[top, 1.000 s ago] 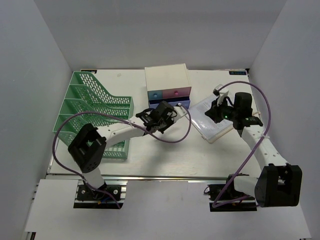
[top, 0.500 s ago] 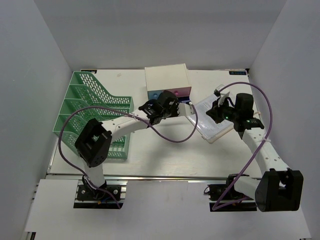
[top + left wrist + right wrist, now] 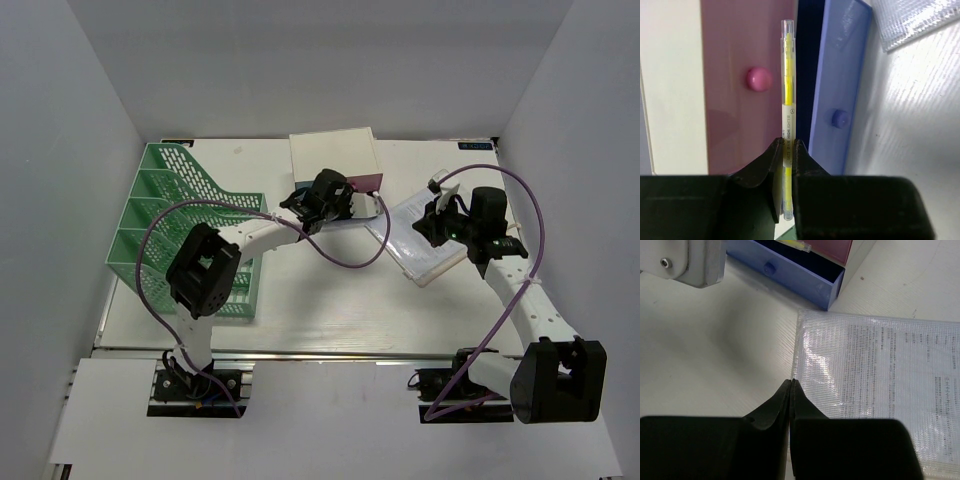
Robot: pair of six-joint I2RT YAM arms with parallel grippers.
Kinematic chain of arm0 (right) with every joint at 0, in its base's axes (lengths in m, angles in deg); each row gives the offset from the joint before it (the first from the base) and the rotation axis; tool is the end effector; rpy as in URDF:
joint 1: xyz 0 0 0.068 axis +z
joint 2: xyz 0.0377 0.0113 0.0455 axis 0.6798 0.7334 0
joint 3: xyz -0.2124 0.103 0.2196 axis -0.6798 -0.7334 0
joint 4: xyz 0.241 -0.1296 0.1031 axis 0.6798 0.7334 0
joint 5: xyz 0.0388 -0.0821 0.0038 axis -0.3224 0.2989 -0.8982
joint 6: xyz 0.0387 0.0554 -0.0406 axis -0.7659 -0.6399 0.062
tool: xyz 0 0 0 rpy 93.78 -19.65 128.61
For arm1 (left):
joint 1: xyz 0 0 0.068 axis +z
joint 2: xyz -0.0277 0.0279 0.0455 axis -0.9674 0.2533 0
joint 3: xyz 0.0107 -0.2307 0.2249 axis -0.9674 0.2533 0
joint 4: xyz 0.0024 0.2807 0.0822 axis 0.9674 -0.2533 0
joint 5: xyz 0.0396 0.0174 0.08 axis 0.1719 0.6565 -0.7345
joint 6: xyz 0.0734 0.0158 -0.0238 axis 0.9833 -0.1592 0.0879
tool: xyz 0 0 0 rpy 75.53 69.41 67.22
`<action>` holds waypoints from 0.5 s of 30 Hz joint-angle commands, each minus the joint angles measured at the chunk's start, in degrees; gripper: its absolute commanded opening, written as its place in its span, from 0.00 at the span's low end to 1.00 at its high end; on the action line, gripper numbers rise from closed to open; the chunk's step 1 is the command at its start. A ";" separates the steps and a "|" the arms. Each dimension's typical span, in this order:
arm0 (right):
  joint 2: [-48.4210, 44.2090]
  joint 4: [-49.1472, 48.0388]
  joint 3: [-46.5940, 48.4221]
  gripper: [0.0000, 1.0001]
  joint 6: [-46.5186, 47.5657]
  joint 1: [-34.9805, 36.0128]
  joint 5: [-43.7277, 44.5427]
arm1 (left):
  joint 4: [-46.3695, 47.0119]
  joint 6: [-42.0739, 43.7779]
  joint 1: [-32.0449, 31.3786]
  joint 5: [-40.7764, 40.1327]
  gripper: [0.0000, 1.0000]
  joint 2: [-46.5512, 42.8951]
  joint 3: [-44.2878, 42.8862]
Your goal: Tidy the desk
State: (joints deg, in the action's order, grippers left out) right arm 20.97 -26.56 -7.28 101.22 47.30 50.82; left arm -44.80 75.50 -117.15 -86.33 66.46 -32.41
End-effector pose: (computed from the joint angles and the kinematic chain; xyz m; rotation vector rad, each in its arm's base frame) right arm 0.2829 0.0572 0.3033 -0.7005 1.8785 0.4119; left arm 0.3934 -0.3461 0.2378 1.5984 1.5195 0.1813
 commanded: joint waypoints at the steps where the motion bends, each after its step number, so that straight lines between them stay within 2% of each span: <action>1: -1.01 -2.36 -0.21 0.00 0.89 -0.16 0.39 | 3.95 0.45 0.43 0.34 0.00 -0.93 -0.03; 15: -0.83 -2.36 -0.21 0.00 0.98 -0.34 0.39 | 6.24 0.18 0.95 -0.80 0.03 1.61 0.67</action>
State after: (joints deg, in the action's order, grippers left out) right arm 20.97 -26.69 -7.28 101.26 47.30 51.30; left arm -39.43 75.63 -116.62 -86.98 68.15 -32.15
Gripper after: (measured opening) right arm 0.023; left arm 0.199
